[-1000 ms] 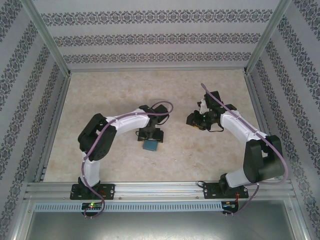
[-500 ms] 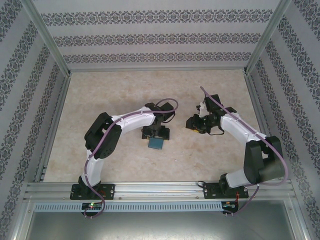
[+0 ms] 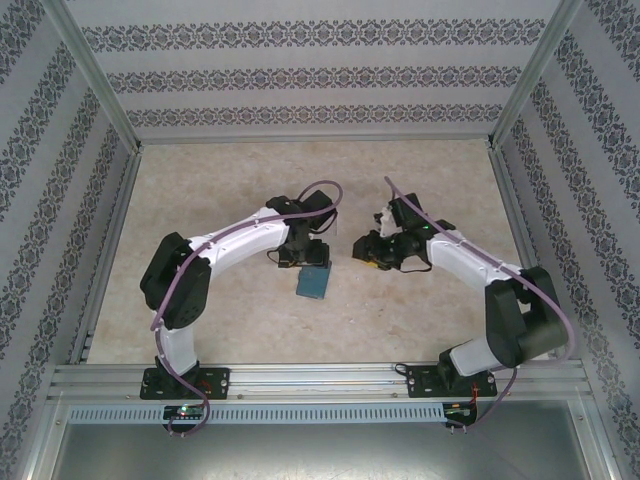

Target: Take the credit cards out of the card holder

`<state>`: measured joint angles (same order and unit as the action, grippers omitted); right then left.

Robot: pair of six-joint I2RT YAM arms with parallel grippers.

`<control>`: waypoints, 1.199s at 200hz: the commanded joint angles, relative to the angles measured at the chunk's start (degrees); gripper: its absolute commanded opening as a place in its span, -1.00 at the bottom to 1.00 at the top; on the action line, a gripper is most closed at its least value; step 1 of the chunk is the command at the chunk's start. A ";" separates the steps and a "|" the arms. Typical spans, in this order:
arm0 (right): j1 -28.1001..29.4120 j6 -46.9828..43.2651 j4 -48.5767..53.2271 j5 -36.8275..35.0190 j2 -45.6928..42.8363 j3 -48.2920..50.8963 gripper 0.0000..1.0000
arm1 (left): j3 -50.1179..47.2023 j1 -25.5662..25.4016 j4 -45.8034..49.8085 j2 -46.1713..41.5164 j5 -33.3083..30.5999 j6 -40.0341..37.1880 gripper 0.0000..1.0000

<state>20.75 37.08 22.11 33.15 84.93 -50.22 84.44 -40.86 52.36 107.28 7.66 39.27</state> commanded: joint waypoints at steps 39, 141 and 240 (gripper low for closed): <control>8.12 10.11 -10.37 -4.07 6.50 -0.60 -0.27 | -6.76 2.52 -6.29 -0.81 6.69 -7.42 0.12; 9.83 13.62 -16.80 -1.04 15.27 -1.11 -0.32 | -9.23 3.42 -10.68 0.35 11.83 -9.03 -0.07; 10.18 13.85 -19.19 -0.10 18.09 -0.07 -0.47 | -6.02 3.41 -8.65 4.99 9.89 -11.40 -0.15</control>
<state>30.17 50.54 3.92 32.45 102.04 -50.24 77.08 -37.85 43.44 110.24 18.41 29.74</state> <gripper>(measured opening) 0.275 0.428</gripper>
